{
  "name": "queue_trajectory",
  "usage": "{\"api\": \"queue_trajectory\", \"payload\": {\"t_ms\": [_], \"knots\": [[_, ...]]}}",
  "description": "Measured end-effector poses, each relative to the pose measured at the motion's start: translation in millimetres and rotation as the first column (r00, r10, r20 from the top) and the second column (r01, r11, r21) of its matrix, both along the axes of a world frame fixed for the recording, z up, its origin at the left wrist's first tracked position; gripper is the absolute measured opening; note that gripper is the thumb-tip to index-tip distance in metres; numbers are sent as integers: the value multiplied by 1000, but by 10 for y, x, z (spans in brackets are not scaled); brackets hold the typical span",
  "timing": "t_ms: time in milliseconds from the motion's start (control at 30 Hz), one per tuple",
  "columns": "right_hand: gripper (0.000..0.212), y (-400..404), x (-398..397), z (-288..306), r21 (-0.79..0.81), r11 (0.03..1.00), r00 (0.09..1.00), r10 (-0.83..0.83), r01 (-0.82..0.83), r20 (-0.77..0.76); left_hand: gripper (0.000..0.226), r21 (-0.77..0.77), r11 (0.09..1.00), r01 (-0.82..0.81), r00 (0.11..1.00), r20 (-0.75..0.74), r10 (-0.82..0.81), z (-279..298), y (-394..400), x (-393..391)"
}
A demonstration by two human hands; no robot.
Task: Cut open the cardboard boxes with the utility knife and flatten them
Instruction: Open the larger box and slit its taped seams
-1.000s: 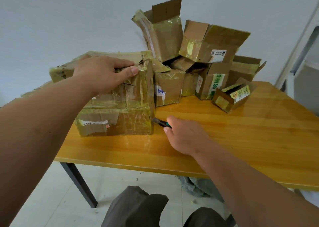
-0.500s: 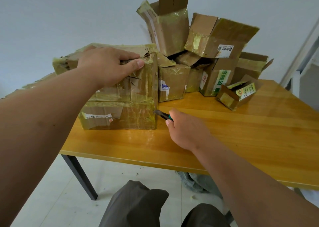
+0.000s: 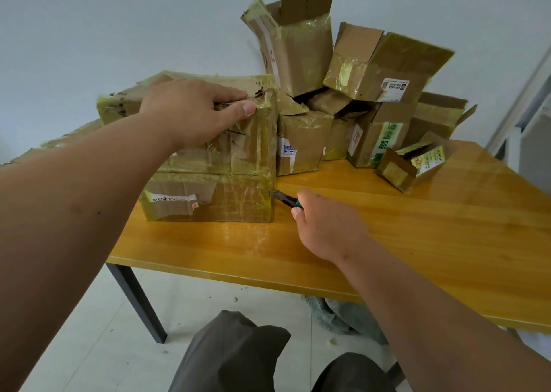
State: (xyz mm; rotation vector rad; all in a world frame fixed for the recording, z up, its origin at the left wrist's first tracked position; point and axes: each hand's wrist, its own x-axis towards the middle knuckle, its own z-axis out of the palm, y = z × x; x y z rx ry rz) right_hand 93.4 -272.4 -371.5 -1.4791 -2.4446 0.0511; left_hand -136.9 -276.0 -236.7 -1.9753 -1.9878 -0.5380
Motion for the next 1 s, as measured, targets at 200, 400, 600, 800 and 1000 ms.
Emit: {"api": "queue_trajectory", "payload": {"t_ms": [200,400,600,800,1000], "knots": [[16,9,4,3,-7,1000,1000,-12,12,-14,69,-2,1000,10,1000,-19,-10,5,8,-12],[13,0,-6,9,3,1000,1000,-24,24,-15,64,11,1000,10,1000,-23,-10,-1,17,-9],[13,-12,-20,10,13,1000,1000,-7,7,25,65,7,1000,25,1000,-14,-25,5,15,-4],[10,-39,-41,-2,-46,999,992,1,5,126,64,6,1000,19,1000,-19,-19,-3,34,-20],[8,-74,-65,55,-92,996,988,7,7,156,68,-10,1000,23,1000,-12,-23,18,12,-3]]}}
